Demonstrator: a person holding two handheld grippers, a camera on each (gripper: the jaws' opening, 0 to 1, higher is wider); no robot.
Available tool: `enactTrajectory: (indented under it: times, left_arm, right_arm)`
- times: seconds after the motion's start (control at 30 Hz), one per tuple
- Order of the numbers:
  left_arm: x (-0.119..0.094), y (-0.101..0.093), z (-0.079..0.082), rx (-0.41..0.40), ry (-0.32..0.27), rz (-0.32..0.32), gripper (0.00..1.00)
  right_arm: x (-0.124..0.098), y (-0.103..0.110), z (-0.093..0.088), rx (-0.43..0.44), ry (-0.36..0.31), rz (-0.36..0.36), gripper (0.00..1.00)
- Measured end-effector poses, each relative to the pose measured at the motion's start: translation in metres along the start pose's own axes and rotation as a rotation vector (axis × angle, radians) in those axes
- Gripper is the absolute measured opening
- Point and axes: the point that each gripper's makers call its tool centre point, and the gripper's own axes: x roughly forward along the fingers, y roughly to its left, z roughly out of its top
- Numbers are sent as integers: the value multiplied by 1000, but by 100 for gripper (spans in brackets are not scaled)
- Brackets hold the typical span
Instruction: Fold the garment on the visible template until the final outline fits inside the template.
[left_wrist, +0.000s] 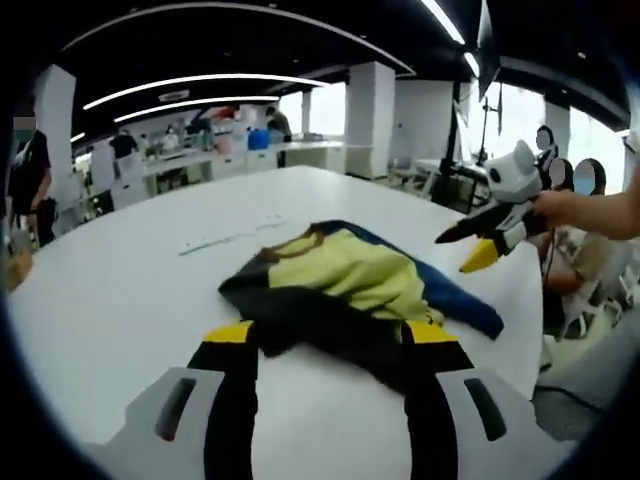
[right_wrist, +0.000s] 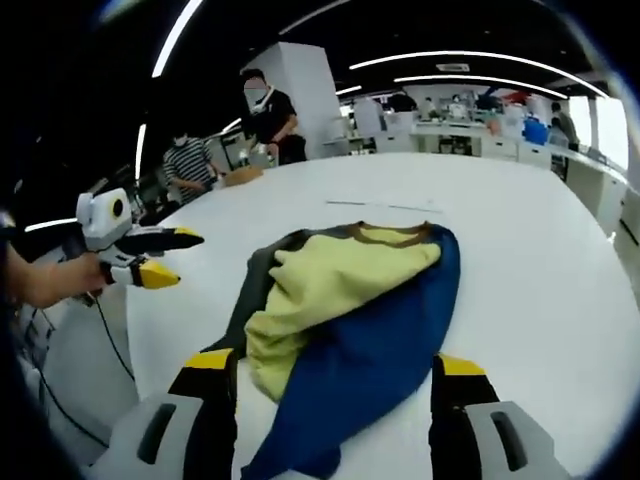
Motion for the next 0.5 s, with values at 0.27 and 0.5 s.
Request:
enactTrajectory:
  times: [0.27,0.5]
  left_arm:
    - [-7,-26,-21,29,35,-17,50]
    - [-8,-40,-40,30,67,-25,45]
  right_arm:
    - [-14,15,-31,-6,37,3,73]
    - [-22,33,-50,-3,58,10,68]
